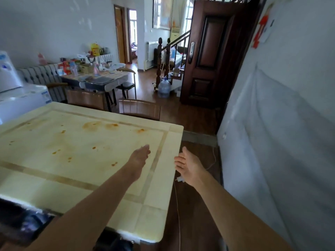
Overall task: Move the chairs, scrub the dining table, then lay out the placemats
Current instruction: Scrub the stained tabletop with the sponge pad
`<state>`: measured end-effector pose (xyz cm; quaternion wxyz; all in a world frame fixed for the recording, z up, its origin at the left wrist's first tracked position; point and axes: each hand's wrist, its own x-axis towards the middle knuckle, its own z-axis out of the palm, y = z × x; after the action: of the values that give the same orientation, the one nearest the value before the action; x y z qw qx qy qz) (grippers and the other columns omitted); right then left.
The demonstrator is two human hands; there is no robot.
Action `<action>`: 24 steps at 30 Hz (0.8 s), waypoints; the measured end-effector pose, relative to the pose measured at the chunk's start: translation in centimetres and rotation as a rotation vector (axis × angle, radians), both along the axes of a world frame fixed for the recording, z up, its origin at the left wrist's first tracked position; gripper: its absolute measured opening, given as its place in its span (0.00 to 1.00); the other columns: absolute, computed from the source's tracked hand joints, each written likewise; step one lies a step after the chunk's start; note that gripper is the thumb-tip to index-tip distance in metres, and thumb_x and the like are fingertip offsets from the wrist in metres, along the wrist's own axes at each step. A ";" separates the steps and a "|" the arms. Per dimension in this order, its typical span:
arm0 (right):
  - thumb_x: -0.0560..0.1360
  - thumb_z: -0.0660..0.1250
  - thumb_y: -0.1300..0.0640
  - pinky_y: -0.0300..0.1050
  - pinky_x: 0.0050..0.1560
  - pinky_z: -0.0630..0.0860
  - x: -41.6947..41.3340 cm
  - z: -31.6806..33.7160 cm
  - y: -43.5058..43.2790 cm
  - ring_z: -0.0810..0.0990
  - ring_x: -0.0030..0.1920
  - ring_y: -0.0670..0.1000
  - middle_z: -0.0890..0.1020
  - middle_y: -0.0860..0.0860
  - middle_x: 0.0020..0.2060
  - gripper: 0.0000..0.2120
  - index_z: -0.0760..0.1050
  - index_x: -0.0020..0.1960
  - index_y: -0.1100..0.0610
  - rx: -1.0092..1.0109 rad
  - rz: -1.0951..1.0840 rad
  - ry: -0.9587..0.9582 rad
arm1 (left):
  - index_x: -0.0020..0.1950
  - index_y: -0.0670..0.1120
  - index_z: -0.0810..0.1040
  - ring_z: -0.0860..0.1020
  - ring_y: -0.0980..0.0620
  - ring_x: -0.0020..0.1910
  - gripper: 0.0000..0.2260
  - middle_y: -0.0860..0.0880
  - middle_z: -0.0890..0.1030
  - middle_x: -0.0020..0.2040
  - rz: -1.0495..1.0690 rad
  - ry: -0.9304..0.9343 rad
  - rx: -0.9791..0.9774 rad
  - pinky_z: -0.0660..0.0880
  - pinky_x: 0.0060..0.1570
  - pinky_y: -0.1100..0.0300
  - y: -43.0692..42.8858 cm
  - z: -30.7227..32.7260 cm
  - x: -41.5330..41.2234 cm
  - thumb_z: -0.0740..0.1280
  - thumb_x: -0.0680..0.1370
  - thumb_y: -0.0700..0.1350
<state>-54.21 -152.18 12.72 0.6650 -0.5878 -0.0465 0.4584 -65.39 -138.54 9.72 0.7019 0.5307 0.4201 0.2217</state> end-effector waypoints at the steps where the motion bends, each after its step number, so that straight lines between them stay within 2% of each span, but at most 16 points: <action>1: 0.81 0.56 0.48 0.52 0.71 0.64 1.0 0.2 -0.3 0.72 0.65 0.56 0.72 0.60 0.65 0.26 0.61 0.72 0.65 -0.001 -0.001 -0.006 | 0.49 0.44 0.75 0.71 0.53 0.48 0.11 0.49 0.75 0.50 -0.012 -0.006 0.001 0.66 0.49 0.62 -0.5 0.1 1.4 0.58 0.81 0.49; 3: 0.81 0.56 0.49 0.52 0.70 0.64 4.1 0.3 -1.0 0.70 0.67 0.57 0.72 0.60 0.66 0.25 0.62 0.72 0.64 -0.004 -0.007 -0.009 | 0.44 0.46 0.74 0.72 0.56 0.43 0.11 0.50 0.75 0.46 -0.026 -0.003 -0.007 0.70 0.40 0.65 -1.6 0.1 4.8 0.57 0.82 0.48; 4: 0.81 0.56 0.49 0.52 0.70 0.63 5.2 0.3 -1.1 0.69 0.68 0.58 0.71 0.60 0.67 0.25 0.62 0.72 0.64 -0.002 -0.008 -0.008 | 0.47 0.45 0.75 0.73 0.54 0.46 0.11 0.49 0.76 0.48 -0.033 0.005 -0.017 0.71 0.42 0.65 -1.8 -0.1 6.0 0.58 0.82 0.49; 6: 0.81 0.56 0.49 0.53 0.71 0.63 7.6 0.1 -1.4 0.68 0.69 0.58 0.70 0.60 0.68 0.26 0.61 0.72 0.64 -0.010 -0.013 0.001 | 0.58 0.42 0.75 0.73 0.51 0.53 0.15 0.46 0.76 0.55 -0.042 0.013 -0.046 0.67 0.52 0.60 -2.0 -0.6 8.3 0.59 0.80 0.51; 7: 0.81 0.56 0.48 0.53 0.71 0.63 8.5 0.0 -1.4 0.68 0.69 0.58 0.70 0.60 0.68 0.26 0.61 0.73 0.64 -0.011 -0.018 0.004 | 0.61 0.41 0.74 0.73 0.50 0.53 0.17 0.46 0.75 0.57 -0.034 0.007 -0.053 0.65 0.54 0.58 -2.1 -0.7 9.1 0.60 0.80 0.52; 9: 0.81 0.56 0.48 0.53 0.71 0.63 10.5 -0.4 -1.0 0.67 0.70 0.59 0.69 0.61 0.69 0.26 0.61 0.73 0.64 -0.005 -0.023 0.021 | 0.62 0.40 0.74 0.72 0.51 0.49 0.18 0.46 0.75 0.55 -0.003 0.009 -0.064 0.68 0.58 0.53 -1.7 -1.4 11.1 0.61 0.79 0.52; 12: 0.81 0.56 0.49 0.53 0.71 0.62 12.7 -0.8 0.3 0.66 0.71 0.59 0.68 0.61 0.70 0.27 0.60 0.73 0.65 0.008 -0.040 0.050 | 0.65 0.38 0.72 0.71 0.48 0.52 0.20 0.46 0.74 0.54 -0.011 0.021 -0.064 0.62 0.70 0.48 -0.6 -1.7 13.6 0.61 0.80 0.51; 14: 0.81 0.56 0.49 0.53 0.72 0.62 13.6 -1.0 0.7 0.66 0.71 0.59 0.68 0.62 0.70 0.27 0.60 0.73 0.65 0.002 -0.045 0.044 | 0.66 0.37 0.71 0.72 0.42 0.62 0.21 0.42 0.75 0.58 -0.008 0.016 -0.067 0.60 0.71 0.47 0.1 -1.6 14.4 0.61 0.80 0.51; 16: 0.81 0.55 0.49 0.53 0.72 0.62 14.9 -0.9 1.4 0.66 0.71 0.59 0.68 0.61 0.70 0.26 0.60 0.73 0.65 -0.011 -0.057 0.032 | 0.68 0.37 0.70 0.66 0.39 0.70 0.22 0.39 0.74 0.63 -0.019 0.014 -0.076 0.58 0.72 0.47 1.5 -1.5 15.8 0.61 0.80 0.51; 20: 0.82 0.55 0.49 0.53 0.72 0.62 17.6 0.0 3.0 0.66 0.71 0.59 0.68 0.61 0.70 0.26 0.60 0.73 0.64 -0.015 -0.100 -0.006 | 0.69 0.40 0.69 0.67 0.42 0.70 0.21 0.42 0.72 0.68 -0.055 -0.013 -0.077 0.59 0.72 0.49 4.0 -1.1 18.8 0.60 0.81 0.51; 24: 0.81 0.55 0.48 0.53 0.72 0.62 20.0 0.8 5.1 0.66 0.71 0.58 0.68 0.60 0.70 0.27 0.59 0.74 0.63 -0.026 -0.097 -0.033 | 0.69 0.41 0.69 0.68 0.45 0.69 0.20 0.44 0.72 0.68 -0.072 -0.035 -0.081 0.59 0.72 0.51 5.6 -0.7 21.3 0.60 0.81 0.50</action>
<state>-34.23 -147.07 13.50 0.6779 -0.6054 -0.0229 0.4164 -44.14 -132.93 9.02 0.7377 0.5125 0.3970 0.1885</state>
